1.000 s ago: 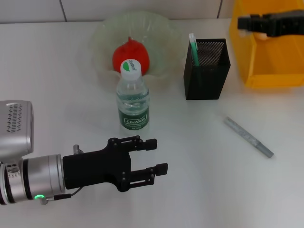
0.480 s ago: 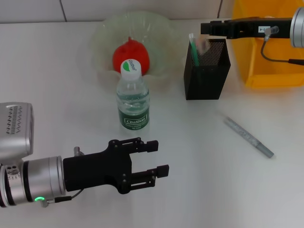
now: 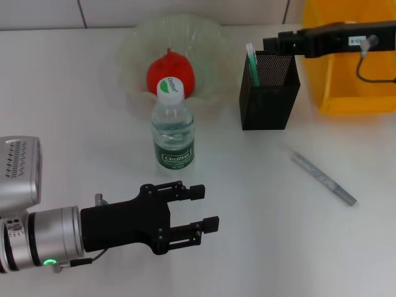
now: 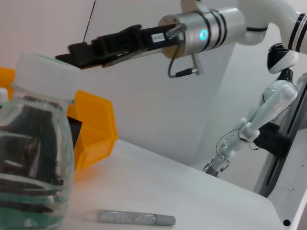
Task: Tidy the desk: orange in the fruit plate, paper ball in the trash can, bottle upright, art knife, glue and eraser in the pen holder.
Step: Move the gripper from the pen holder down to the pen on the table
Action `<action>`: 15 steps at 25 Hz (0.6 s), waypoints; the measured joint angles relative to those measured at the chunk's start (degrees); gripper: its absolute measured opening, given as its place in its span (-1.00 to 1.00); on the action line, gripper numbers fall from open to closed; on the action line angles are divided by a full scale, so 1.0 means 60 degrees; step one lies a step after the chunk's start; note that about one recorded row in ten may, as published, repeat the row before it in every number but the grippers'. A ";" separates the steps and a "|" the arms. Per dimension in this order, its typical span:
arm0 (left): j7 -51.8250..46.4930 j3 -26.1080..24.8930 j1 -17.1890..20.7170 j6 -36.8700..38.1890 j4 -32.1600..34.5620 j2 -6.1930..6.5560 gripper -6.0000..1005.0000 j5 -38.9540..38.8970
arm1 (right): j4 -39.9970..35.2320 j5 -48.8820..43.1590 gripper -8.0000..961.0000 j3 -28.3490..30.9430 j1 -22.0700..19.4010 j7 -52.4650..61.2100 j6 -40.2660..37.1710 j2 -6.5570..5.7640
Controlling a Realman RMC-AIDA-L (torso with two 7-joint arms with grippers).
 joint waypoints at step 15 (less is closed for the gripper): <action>-0.0001 0.0221 -0.0071 0.0240 0.0003 0.0000 0.32 -0.0067 | -0.2470 -0.6651 -0.04 -0.3847 -0.0006 0.4172 -0.2097 0.0251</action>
